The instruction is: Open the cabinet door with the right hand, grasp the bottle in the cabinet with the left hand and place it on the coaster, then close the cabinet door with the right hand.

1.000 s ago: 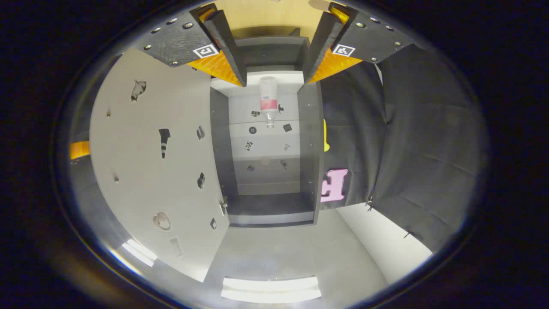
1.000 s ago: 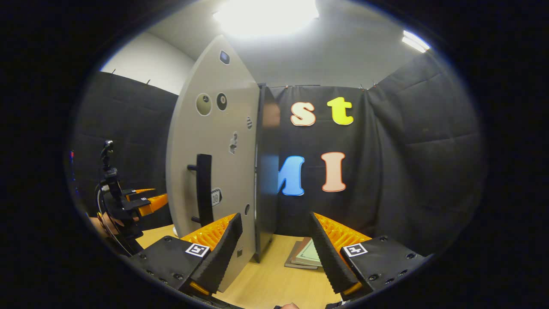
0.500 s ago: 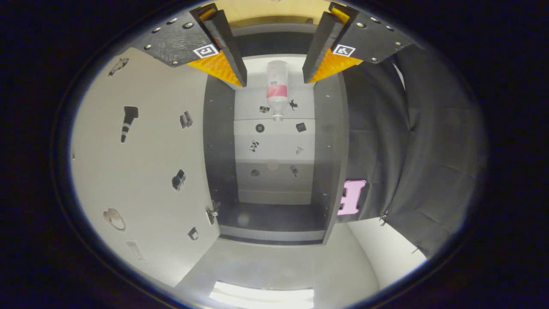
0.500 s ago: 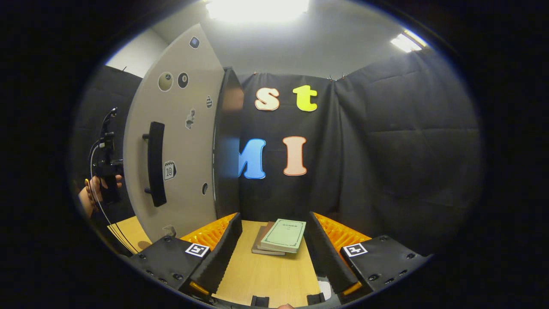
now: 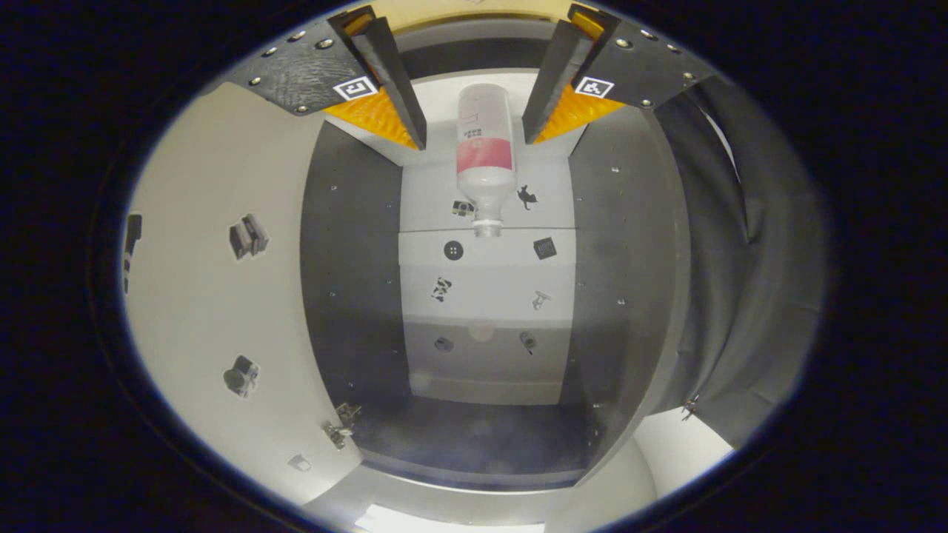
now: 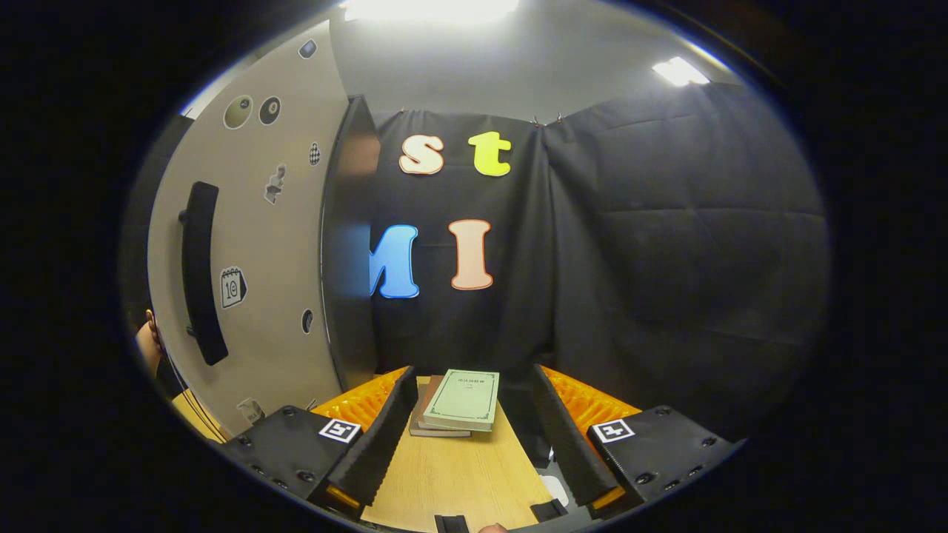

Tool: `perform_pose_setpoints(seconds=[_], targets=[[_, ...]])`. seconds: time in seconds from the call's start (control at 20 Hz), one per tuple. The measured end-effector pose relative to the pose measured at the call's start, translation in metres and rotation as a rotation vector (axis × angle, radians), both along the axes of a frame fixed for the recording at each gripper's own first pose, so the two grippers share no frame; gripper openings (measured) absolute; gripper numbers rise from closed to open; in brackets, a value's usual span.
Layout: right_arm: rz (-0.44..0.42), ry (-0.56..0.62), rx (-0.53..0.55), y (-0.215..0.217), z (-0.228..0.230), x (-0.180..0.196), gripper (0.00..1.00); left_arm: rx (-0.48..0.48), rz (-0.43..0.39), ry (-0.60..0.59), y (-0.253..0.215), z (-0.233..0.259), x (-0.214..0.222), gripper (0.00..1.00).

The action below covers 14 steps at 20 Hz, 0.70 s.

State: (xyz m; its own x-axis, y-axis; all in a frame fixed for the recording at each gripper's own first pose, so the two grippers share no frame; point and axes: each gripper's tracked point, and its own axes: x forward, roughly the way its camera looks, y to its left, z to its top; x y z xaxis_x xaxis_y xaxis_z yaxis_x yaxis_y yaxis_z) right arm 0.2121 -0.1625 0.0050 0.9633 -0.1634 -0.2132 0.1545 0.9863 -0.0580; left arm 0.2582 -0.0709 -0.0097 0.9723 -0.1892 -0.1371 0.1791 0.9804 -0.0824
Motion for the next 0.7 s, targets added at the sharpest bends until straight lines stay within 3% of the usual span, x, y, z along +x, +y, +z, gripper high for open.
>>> perform_pose_setpoints(seconds=[0.35,0.7], targets=[[-0.068,0.023,0.019,0.004,-0.009,0.023,0.98,0.025,-0.023,0.026,-0.001,-0.038,0.059,0.81],[-0.061,0.039,-0.014,0.018,-0.012,0.037,0.95,0.012,-0.031,0.029,0.003,-0.046,0.074,0.79]])
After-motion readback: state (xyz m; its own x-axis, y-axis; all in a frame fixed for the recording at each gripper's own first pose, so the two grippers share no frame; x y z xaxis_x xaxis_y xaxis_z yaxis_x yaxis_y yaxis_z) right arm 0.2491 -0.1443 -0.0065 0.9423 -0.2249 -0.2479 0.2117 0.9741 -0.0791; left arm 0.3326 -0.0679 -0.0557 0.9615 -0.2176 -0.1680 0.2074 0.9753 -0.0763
